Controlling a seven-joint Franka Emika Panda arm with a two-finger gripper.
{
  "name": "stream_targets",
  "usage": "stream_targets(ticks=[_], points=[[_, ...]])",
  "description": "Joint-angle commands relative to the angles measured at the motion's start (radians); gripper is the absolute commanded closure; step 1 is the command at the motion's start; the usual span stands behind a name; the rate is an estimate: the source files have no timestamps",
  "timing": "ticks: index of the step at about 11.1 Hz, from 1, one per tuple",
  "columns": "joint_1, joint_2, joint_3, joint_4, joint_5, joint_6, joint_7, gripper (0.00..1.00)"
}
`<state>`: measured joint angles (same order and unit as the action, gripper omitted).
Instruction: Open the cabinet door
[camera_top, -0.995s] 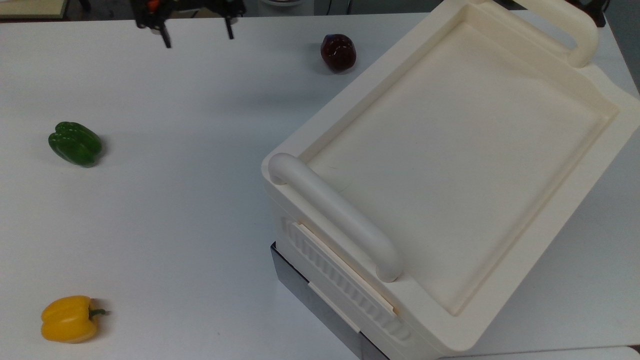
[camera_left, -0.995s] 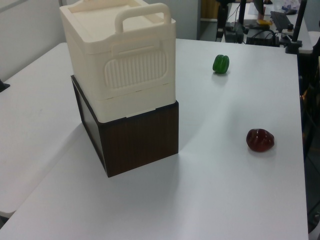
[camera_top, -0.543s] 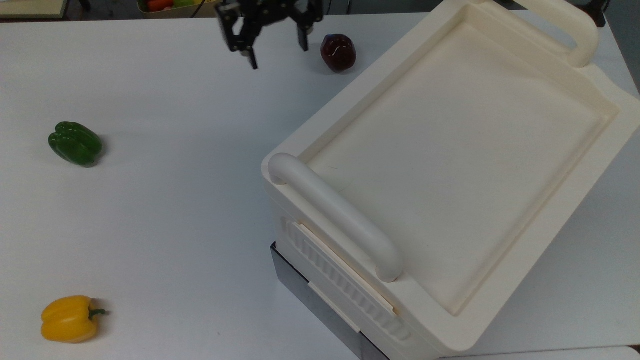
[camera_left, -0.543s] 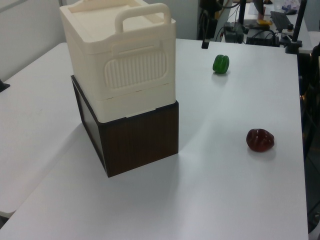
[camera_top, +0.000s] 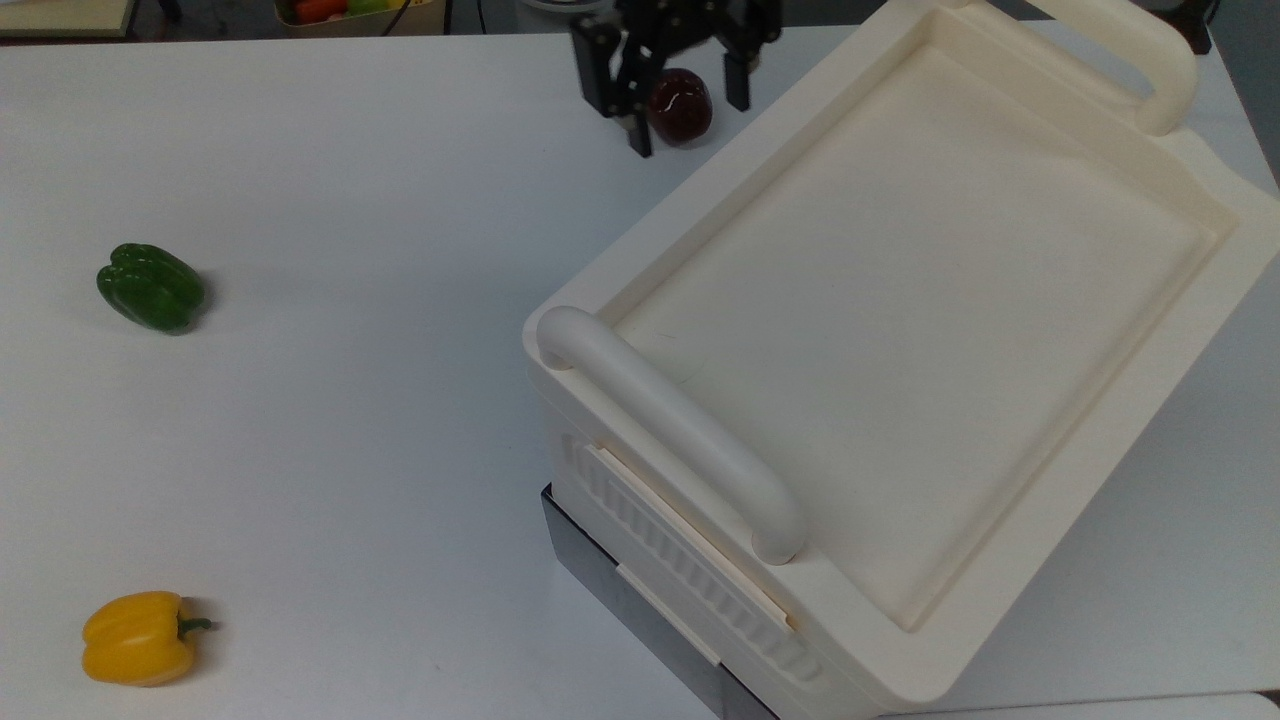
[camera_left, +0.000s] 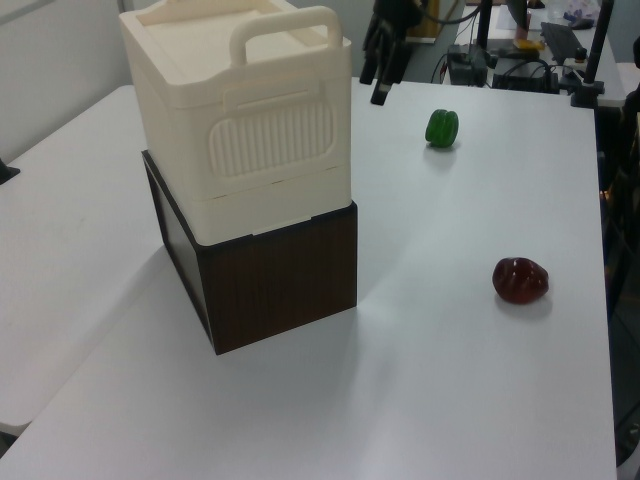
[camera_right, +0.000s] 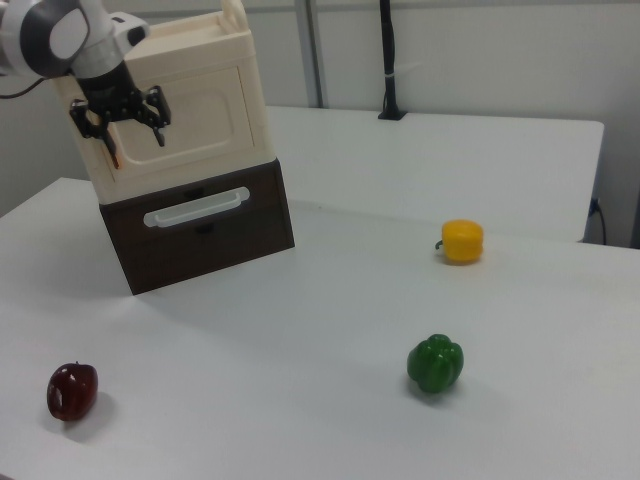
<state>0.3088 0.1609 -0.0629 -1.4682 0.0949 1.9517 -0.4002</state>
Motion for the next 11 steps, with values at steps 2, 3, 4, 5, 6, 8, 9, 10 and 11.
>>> stream_targets(ticks=[2,3,4,5,6,8,9,10,11], points=[[0.082,0.071,0.009,0.014,0.005,0.143,0.057,0.12],[0.102,0.072,0.009,0.017,0.002,0.148,0.058,0.19],[0.119,0.074,0.009,0.023,0.0,0.153,0.067,0.43],[0.128,0.077,0.009,0.028,-0.001,0.16,0.072,0.57],[0.137,0.078,0.009,0.028,-0.003,0.162,0.075,0.64],[0.136,0.078,0.009,0.028,-0.003,0.162,0.078,0.78],[0.136,0.077,0.009,0.028,-0.004,0.162,0.078,0.82],[0.135,0.069,0.008,0.028,-0.004,0.161,0.08,0.94],[0.133,0.062,0.008,0.028,-0.007,0.156,0.081,1.0]])
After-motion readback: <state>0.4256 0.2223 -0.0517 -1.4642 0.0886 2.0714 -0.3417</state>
